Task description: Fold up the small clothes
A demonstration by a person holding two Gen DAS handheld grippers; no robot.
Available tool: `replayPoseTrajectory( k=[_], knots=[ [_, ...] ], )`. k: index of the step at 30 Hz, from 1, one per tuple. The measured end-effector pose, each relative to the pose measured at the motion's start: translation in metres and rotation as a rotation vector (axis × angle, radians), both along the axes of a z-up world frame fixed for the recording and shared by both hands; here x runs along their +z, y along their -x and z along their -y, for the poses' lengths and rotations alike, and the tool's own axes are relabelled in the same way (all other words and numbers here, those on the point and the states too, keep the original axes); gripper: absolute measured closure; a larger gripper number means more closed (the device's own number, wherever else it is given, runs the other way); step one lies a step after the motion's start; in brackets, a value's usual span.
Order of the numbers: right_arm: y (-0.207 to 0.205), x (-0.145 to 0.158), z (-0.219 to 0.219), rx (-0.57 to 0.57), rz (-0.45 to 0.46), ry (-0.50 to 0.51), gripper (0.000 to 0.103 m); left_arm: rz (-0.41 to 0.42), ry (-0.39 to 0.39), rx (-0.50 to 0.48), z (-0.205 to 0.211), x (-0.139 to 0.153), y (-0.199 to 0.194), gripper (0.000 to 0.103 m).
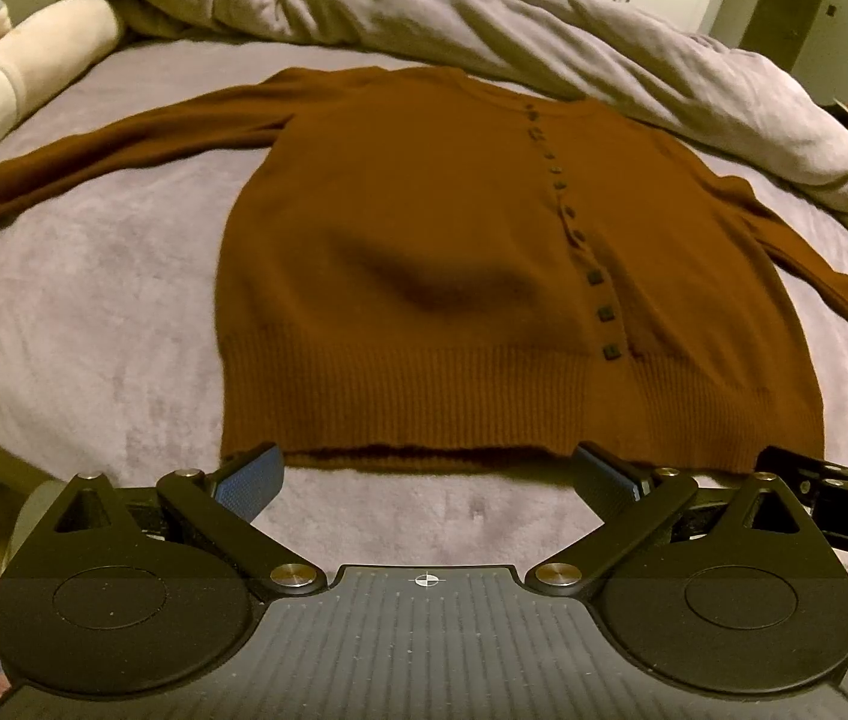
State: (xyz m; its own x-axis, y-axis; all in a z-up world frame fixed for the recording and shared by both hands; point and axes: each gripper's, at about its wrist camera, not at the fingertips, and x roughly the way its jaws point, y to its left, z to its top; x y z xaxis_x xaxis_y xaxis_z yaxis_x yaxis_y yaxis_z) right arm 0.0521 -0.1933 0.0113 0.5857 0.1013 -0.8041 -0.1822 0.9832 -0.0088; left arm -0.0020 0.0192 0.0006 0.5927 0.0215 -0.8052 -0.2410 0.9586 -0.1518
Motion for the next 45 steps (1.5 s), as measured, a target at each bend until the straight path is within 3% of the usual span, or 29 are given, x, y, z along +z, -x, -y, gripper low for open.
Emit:
replayPoseTrajectory(
  k=[28, 45],
  knots=[
    [0.0003, -0.0011, 0.0017, -0.004, -0.006, -0.013, 0.004, -0.007, 0.017, 0.007, 0.0005, -0.0028, 0.0003, 0.000],
    [0.0004, -0.0037, 0.0079, -0.004, -0.003, -0.044, 0.004, -0.017, 0.031, -0.054, 0.0049, -0.0035, 0.0025, 0.000]
  ],
)
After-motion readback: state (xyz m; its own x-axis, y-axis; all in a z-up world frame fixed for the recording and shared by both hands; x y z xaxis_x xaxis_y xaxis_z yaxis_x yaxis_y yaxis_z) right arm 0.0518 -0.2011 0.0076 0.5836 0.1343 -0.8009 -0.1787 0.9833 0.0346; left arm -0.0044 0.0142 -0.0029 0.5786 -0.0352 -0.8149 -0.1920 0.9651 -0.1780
